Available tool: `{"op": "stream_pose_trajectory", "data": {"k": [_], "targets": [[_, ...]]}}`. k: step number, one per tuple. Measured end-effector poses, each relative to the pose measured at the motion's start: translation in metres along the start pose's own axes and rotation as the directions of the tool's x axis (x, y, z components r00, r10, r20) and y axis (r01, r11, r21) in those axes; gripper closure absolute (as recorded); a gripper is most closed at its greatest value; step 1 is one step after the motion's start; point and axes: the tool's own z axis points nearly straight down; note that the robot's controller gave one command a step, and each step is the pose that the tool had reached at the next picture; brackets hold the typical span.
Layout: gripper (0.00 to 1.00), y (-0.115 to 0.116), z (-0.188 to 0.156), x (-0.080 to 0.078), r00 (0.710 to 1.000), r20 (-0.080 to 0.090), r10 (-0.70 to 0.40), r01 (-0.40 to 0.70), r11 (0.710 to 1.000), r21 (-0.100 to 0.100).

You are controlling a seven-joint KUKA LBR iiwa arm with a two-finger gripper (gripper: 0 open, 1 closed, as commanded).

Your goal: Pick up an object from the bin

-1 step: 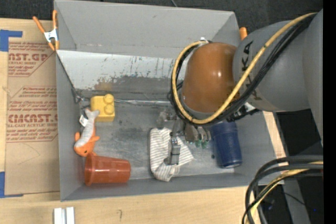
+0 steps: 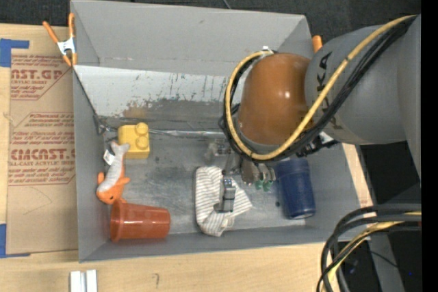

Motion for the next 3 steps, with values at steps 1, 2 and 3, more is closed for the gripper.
{"op": "stream_pose_trajectory", "data": {"k": [1,2,3], "targets": [[0.00,-0.013,0.040,-0.003,1.000,0.009,0.001,0.000,1.000,-0.001],[0.00,-0.031,0.079,0.003,0.996,-0.002,-0.084,0.084,0.996,0.001],[1.00,-0.027,0.091,0.009,0.999,0.001,0.047,-0.047,0.999,0.000]]}}
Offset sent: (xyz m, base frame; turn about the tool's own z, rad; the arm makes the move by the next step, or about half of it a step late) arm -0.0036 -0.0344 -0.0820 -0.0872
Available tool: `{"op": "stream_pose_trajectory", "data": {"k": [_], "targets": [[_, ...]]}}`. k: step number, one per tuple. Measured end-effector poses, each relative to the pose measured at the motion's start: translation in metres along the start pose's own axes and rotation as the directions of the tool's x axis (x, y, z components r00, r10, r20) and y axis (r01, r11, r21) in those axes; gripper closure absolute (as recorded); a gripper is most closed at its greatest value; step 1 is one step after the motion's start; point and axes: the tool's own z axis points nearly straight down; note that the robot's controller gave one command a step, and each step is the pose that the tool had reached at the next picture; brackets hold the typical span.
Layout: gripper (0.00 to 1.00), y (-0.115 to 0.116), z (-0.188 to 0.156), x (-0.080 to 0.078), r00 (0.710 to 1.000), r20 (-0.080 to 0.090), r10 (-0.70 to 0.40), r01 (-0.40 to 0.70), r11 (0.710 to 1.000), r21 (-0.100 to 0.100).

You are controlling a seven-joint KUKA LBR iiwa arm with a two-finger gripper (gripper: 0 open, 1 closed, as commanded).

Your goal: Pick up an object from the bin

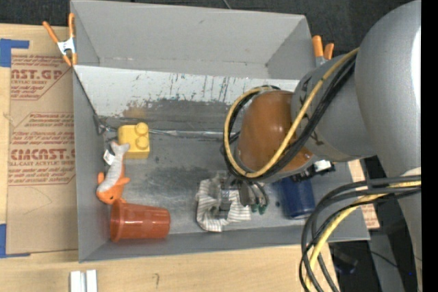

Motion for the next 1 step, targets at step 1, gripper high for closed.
{"op": "stream_pose_trajectory", "data": {"k": [1], "targets": [[1.00,0.0000,0.0000,0.0000,1.000,0.000,0.000,0.000,1.000,0.000]]}}
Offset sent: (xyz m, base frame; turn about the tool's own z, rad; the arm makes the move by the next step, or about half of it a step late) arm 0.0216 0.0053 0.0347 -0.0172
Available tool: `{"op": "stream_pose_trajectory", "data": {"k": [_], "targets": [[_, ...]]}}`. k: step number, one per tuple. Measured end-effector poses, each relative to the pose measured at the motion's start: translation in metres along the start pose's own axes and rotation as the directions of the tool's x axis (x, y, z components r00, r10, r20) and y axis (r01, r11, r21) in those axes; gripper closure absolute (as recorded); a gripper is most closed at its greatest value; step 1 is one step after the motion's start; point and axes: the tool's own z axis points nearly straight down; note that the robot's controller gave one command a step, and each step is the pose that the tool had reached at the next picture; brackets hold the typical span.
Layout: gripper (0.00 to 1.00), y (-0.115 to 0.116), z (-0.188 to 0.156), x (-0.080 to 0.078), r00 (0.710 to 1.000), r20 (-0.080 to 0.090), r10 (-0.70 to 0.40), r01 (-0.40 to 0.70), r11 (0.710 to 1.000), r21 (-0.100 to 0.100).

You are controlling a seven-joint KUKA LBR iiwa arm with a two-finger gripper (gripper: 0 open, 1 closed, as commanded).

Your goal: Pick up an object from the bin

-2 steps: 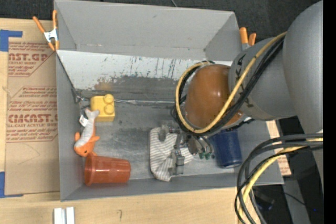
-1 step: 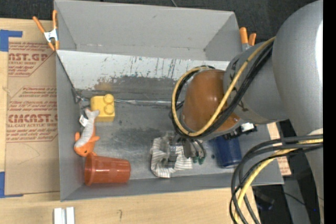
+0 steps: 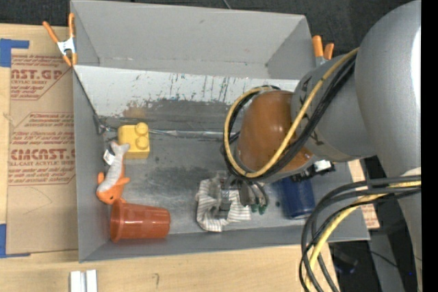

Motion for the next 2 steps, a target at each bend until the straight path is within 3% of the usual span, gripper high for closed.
{"op": "stream_pose_trajectory", "data": {"k": [1,2], "targets": [[1.00,0.004,-0.020,-0.012,1.000,-0.004,-0.010,0.010,1.000,0.001],[1.00,0.015,-0.174,-0.003,1.000,0.002,0.012,-0.012,1.000,0.000]]}}
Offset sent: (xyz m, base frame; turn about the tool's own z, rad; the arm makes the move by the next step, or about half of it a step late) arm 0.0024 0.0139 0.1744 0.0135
